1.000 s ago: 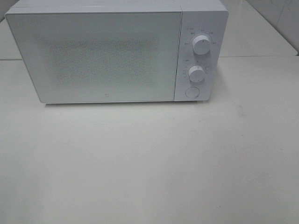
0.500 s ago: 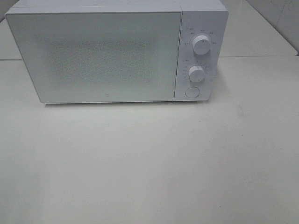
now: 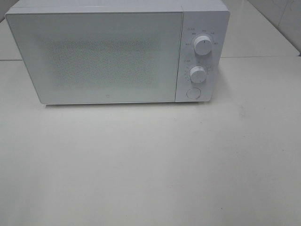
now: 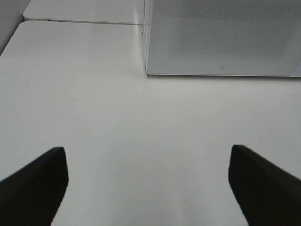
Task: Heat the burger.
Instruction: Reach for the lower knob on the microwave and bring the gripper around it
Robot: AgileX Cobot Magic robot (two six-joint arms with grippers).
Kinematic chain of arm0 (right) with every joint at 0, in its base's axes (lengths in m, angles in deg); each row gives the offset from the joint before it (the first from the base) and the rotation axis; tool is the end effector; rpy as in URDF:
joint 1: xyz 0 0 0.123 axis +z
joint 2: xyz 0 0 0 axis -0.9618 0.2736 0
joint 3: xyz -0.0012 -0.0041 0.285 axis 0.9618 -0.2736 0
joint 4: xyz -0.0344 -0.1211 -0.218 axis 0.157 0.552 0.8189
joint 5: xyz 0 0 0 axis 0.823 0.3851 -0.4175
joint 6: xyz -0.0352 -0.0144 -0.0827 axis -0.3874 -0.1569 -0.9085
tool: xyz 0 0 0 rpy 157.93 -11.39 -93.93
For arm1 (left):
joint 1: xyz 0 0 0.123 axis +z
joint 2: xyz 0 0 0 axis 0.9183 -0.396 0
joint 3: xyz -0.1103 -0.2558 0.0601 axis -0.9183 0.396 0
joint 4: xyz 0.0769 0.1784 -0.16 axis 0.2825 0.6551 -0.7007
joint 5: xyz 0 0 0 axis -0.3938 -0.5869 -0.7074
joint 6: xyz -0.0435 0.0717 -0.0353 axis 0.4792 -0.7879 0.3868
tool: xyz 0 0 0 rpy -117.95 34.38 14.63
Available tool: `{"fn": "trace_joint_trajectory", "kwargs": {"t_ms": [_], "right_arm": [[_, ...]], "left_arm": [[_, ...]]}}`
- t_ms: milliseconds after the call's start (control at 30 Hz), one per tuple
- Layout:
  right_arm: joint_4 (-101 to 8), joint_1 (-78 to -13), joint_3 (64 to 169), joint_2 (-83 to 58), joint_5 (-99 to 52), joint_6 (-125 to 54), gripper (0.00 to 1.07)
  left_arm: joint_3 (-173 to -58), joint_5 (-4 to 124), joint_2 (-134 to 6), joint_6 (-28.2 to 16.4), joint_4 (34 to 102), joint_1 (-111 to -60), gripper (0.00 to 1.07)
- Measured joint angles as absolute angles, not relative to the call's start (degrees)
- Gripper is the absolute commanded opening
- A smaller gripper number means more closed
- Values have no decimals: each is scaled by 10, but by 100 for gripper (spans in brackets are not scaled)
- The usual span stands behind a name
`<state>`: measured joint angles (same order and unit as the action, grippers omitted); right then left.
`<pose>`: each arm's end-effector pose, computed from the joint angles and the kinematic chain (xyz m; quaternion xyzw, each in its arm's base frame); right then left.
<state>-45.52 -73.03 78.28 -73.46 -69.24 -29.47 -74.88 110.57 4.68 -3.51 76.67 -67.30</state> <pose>0.0273 -0.0007 0.3079 0.0009 0.7963 0.0038 0.6049 -0.0087 -0.0081 0.2823 0.0176 0.8475 -0.0480 0.5282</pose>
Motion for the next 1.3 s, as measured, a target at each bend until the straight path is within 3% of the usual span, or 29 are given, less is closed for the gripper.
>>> {"fn": "trace_joint_trajectory", "kwargs": {"t_ms": [367, 700, 1300], "right_arm": [[-467, -730, 750, -631, -572, -295, 75], [-467, -730, 701, -500, -370, -290, 75], [-455, -730, 696, -265, -88, -261, 75]], "left_arm": [[-749, 1106, 47, -35, 767, -673, 85], [-749, 1106, 47, -35, 767, -673, 85], [-749, 1106, 47, -35, 767, -673, 85]]}}
